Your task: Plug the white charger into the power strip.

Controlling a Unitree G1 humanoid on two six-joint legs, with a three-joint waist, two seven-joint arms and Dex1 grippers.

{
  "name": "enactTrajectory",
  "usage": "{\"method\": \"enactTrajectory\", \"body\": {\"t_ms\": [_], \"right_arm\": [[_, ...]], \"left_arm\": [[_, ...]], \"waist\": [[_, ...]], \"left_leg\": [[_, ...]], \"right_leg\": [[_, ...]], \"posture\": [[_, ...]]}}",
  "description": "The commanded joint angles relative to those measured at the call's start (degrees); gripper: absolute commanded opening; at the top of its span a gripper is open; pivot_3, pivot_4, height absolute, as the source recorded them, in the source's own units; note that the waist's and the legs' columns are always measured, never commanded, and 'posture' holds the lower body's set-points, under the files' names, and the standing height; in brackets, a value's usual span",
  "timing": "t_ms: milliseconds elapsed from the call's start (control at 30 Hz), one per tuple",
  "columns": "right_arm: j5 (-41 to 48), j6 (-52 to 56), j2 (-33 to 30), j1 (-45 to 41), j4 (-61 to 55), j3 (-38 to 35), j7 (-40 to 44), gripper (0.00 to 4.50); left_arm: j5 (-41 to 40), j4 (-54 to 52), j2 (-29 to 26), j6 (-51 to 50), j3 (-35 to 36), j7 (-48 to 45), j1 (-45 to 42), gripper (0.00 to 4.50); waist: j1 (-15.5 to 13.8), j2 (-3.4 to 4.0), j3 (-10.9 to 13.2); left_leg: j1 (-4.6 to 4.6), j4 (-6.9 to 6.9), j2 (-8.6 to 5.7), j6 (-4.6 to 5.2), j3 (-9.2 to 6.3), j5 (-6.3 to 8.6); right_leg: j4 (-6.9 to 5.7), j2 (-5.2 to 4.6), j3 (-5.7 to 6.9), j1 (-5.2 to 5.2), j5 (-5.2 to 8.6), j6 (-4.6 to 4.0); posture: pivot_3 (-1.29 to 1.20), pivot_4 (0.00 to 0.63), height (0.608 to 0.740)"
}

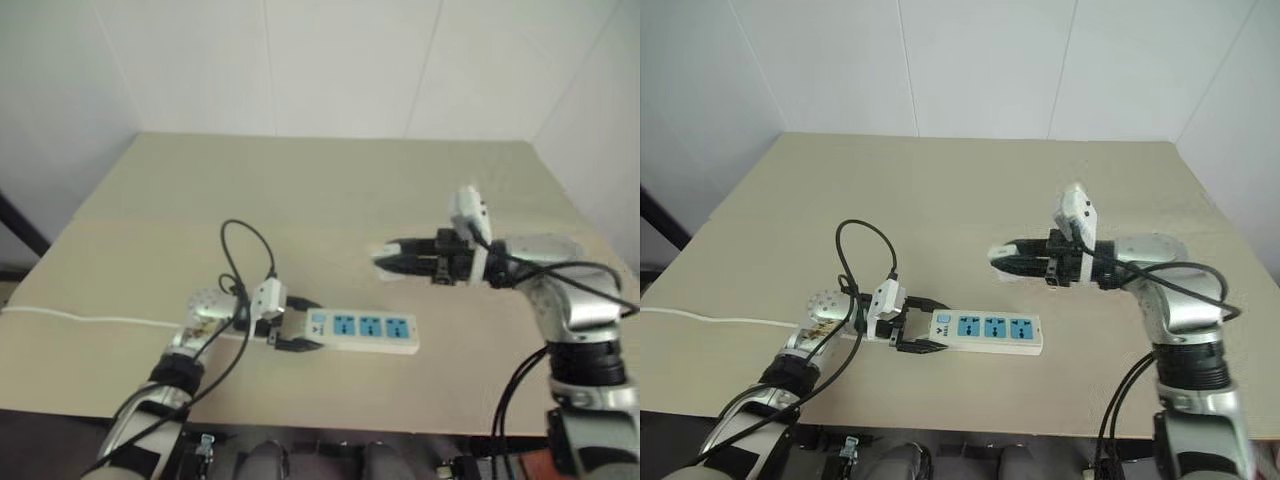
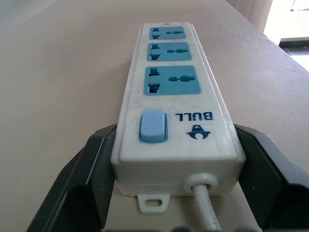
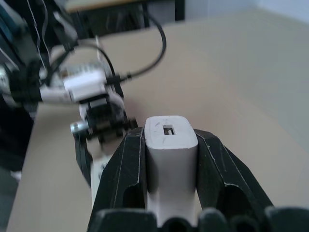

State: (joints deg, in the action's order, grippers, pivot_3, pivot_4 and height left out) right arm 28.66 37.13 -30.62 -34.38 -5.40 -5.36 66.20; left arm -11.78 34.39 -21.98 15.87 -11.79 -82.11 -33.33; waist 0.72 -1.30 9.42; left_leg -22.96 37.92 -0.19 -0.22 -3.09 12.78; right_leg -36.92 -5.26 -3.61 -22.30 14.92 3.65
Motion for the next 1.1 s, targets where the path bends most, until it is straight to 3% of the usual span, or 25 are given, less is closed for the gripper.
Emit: {"method": "enactTrajectory", "body": {"t_ms": [33,167,433,700,1100], "right_arm": [[2.2,-7.2,4.5,1.7,1.3,-1.4,-1.4,1.10],[-1.1,-18.1,9.4,4.9,5.8,2.0,-0.4,1.10],[-3.2,-29.2,12.6,8.0,13.1,5.1,2.3,1.10],[-4.3,-31.7,11.3,8.8,16.3,8.2,6.5,1.10],[-5.9,-34.1,11.9,8.6,18.5,9.5,5.8,1.10]], "left_arm": [[1.7,0.8,0.0,1.0,-1.4,-0.8,0.2,3.25],[1.5,0.3,-0.5,-0.2,-1.3,-1.3,0.7,3.25],[0.9,-2.1,-1.2,-3.0,-1.0,-1.6,1.4,3.25],[0.8,-2.9,-1.8,-4.1,-1.0,-2.6,1.3,3.25],[0.9,-3.0,-1.5,-4.5,-1.0,-2.6,0.6,3.25]], "waist": [[0.0,0.00,0.0],[0.1,0.01,0.0],[0.3,0.01,0.0],[0.4,0.02,0.0],[0.4,0.02,0.0]], "left_leg": [[0.02,0.00,0.01,0.00,-0.01,0.00],[0.04,0.00,0.00,0.00,0.00,0.00],[0.08,-0.01,0.02,0.00,0.00,0.00],[0.11,-0.01,0.03,0.00,0.00,0.00],[0.11,-0.02,0.03,0.00,0.00,0.00]], "right_leg": [[0.01,0.01,0.00,0.02,0.00,0.00],[0.00,0.01,0.00,0.02,0.00,0.00],[-0.07,0.04,0.00,0.01,0.01,0.00],[-0.09,0.06,0.00,0.00,0.01,0.00],[-0.09,0.06,0.00,0.00,0.01,0.00]], "posture": [[0.00,0.150,0.740],[0.00,0.150,0.740],[0.00,0.150,0.740],[0.00,0.150,0.740],[0.00,0.150,0.740]]}}
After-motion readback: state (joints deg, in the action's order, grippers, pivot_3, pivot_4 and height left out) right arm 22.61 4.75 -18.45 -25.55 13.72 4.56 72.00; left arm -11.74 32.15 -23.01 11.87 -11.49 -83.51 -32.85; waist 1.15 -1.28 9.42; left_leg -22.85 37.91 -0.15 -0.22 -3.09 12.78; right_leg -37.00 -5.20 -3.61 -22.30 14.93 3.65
